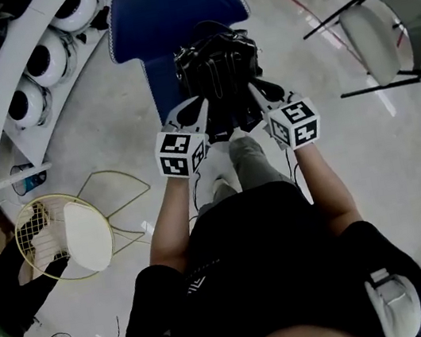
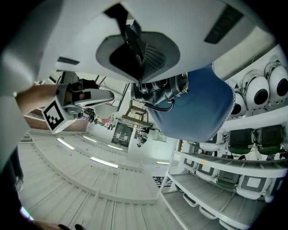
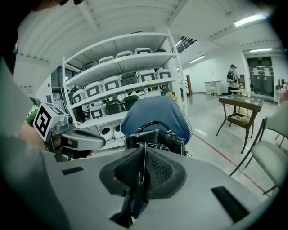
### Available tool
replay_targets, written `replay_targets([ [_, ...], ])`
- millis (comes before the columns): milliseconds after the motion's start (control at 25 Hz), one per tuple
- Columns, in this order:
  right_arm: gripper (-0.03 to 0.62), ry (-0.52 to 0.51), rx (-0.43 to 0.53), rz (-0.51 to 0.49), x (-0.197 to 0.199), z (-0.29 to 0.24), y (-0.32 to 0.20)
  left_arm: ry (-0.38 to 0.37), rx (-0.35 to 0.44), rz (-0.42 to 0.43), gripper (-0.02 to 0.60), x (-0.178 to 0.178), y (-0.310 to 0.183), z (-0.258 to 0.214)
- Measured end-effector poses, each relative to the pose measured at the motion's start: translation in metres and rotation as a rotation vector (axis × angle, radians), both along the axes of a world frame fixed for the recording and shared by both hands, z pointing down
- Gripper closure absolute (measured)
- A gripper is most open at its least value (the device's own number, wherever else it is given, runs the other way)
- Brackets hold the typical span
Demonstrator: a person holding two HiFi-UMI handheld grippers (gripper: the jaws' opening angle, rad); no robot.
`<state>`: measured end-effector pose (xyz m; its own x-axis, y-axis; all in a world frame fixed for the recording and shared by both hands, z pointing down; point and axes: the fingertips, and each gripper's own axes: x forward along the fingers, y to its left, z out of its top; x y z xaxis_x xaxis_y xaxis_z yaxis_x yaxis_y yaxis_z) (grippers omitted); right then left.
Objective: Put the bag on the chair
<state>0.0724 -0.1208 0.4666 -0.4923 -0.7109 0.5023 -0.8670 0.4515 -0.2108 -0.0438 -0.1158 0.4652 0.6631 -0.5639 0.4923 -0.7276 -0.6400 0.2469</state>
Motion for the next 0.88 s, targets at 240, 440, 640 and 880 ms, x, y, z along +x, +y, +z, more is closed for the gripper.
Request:
replay_targets([
  [240, 0.546, -0.009, -0.001, 0.005, -0.005, -0.005, 0.021, -0.029, -0.051, -0.007, 0.566, -0.001, 0.018, 0.006],
  [440, 0.548, -0.014, -0.011, 0.005, -0.009, -0.001, 0.042, -0.040, -0.067, 0.011, 0.566, 0.002, 0.036, 0.010],
  [640, 0.549, 0.012, -0.005, 0.011, -0.012, -0.001, 0.056, -0.024, -0.065, 0.010, 0.566, 0.001, 0.051, 0.009],
  [880, 0.554, 0.022, -0.011, 0.030, -0.015, 0.002, 0.073, -0.027, -0.078, 0.014, 0.566, -0.005, 0.074, 0.012],
])
